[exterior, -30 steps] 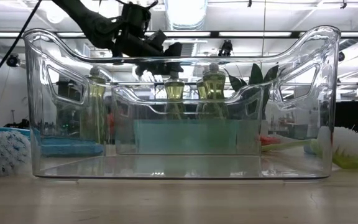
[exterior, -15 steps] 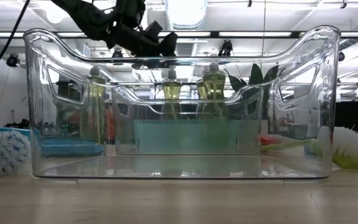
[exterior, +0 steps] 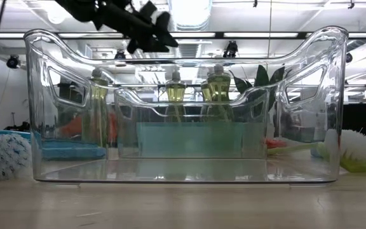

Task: Pick & Place Kitchen Sink Supplies
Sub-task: Put the transparent soap dispenser into the blue bin

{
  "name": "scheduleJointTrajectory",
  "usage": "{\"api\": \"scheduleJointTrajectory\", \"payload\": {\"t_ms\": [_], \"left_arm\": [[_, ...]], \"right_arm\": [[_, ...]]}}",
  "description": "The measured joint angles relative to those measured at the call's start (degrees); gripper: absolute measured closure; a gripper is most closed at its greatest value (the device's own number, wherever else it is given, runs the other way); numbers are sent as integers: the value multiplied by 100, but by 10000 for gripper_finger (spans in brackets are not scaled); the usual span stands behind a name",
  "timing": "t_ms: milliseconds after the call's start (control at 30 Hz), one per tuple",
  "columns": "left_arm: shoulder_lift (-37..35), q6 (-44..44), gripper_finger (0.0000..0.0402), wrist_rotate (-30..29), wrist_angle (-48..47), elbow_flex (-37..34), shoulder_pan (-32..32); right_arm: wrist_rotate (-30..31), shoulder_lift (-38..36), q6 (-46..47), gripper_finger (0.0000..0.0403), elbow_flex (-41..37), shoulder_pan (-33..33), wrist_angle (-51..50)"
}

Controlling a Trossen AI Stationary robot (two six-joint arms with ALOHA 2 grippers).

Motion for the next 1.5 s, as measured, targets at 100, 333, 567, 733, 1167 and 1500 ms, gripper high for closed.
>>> {"api": "scheduleJointTrajectory", "payload": {"t_ms": [100, 333, 567, 733, 1167, 1500], "left_arm": [[-407, 0, 168, -28, -587, 0, -49], [-1344, -228, 168, -93, -2204, -11, -94], [-2141, -295, 168, -97, -3595, -20, -158], [-2602, -393, 168, -241, -3734, -347, -159], [-4168, -688, 168, -1692, -3693, -1512, -171], [-4457, -1280, 168, -1852, -3572, -2382, -171]], "right_arm": [[0, 1, 67, 394, 0, 0, -28], [0, 1, 67, 394, 0, 0, -39], [0, 1, 65, 394, 0, -2, 14], [0, 1, 54, 394, 0, -2, 37], [2, 1, 41, 394, 0, -7, 33], [39, 1, 39, 394, 0, -7, 33]]}}
